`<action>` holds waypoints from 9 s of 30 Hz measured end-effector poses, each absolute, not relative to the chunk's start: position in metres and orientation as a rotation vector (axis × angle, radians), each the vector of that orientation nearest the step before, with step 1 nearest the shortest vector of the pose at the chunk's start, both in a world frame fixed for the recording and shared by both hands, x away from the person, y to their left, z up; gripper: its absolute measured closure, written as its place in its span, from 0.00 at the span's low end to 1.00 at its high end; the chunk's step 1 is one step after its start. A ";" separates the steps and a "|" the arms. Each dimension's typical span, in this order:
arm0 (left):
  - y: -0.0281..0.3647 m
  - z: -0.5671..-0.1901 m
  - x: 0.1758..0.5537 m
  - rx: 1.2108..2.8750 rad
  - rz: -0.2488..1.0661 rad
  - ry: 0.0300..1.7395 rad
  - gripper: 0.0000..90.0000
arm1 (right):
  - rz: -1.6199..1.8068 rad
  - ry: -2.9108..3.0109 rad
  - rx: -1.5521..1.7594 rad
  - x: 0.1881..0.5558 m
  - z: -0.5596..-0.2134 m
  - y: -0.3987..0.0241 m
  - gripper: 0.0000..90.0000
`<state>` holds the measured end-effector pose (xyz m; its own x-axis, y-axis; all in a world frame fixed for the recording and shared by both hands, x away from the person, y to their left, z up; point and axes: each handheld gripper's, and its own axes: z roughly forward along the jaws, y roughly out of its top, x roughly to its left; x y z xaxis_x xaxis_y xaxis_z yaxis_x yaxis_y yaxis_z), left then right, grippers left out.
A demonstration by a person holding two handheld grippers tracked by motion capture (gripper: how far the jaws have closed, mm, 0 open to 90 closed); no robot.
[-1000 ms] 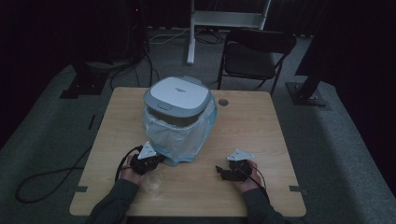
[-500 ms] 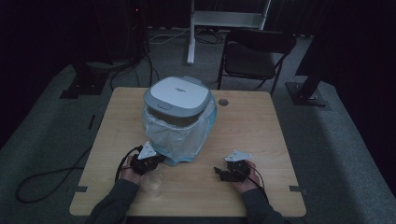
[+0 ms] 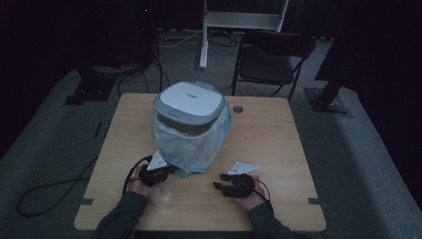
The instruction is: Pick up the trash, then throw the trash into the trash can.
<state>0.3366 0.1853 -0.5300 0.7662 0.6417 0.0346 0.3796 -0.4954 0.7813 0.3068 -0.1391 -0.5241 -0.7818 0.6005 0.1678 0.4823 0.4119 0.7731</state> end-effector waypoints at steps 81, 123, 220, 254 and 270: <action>0.184 -0.529 0.337 2.158 0.414 0.754 1.00 | 1.468 2.624 0.651 0.304 -0.457 -0.079 0.96; 0.184 -0.529 0.338 2.159 0.412 0.755 1.00 | 1.657 2.458 0.654 0.299 -0.424 -0.124 0.96; 0.183 -0.529 0.338 2.164 0.412 0.768 1.00 | 1.757 1.928 0.690 0.316 -0.348 -0.127 0.96; 0.183 -0.529 0.338 2.162 0.410 0.772 1.00 | 1.659 1.982 0.670 0.327 -0.348 -0.097 0.96; 0.183 -0.529 0.338 2.161 0.408 0.774 1.00 | 1.636 1.984 0.769 0.346 -0.349 -0.096 0.96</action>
